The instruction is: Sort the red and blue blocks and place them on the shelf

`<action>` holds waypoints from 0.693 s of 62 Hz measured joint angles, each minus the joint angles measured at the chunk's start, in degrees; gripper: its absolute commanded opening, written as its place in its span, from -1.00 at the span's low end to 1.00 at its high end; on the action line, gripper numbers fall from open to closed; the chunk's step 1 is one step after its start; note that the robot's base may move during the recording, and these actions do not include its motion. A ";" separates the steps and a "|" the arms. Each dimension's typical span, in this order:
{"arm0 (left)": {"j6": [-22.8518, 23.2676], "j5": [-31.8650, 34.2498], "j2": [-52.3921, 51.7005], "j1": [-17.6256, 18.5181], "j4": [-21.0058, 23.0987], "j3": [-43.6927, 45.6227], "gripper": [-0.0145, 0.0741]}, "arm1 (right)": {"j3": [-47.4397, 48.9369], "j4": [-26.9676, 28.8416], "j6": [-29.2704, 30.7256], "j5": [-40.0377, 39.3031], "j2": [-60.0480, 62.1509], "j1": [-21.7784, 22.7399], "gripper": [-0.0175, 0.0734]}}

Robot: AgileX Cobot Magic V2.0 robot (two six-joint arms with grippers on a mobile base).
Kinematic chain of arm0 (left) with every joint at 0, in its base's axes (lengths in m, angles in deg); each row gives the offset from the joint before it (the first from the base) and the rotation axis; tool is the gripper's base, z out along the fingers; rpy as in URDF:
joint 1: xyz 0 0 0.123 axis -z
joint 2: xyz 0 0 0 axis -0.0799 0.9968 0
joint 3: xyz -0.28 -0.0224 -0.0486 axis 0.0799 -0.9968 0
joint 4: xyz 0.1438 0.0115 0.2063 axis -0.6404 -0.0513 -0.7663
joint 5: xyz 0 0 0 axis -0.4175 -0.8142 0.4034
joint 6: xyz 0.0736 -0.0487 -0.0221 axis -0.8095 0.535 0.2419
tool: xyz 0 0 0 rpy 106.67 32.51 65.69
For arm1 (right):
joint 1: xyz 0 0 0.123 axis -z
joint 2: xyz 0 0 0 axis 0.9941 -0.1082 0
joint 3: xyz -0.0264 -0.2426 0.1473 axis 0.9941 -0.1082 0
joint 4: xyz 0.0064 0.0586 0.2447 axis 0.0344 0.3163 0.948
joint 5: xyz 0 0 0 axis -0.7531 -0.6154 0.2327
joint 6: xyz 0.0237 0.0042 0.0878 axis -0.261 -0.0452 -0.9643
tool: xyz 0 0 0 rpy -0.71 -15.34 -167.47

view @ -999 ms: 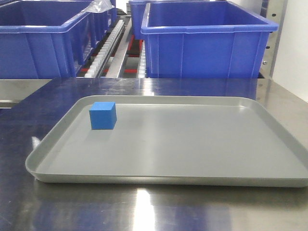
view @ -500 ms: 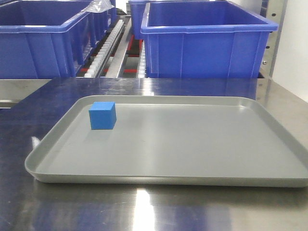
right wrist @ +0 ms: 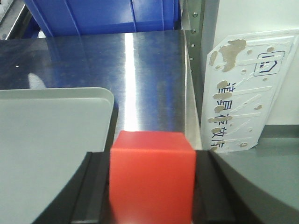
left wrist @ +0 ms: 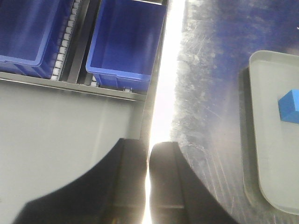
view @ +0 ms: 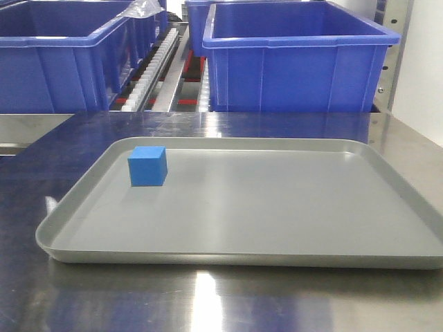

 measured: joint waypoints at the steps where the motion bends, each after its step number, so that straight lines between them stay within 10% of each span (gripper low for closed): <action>1: 0.00 0.16 0.00 0.00 0.00 0.00 -0.36 | 0.00 0.00 0.00 0.00 0.00 0.00 -0.47; 17: 2.13 2.61 2.00 0.00 -0.11 -0.11 -0.30 | 0.00 0.00 0.00 0.00 0.00 0.00 -0.47; 31: 2.83 2.61 12.59 0.00 1.19 -0.11 0.27 | 0.00 0.00 0.00 0.00 0.00 0.00 -0.47; 43: 2.83 2.61 23.12 3.09 2.50 3.87 0.32 | 0.00 0.00 0.00 0.00 0.00 0.00 -0.47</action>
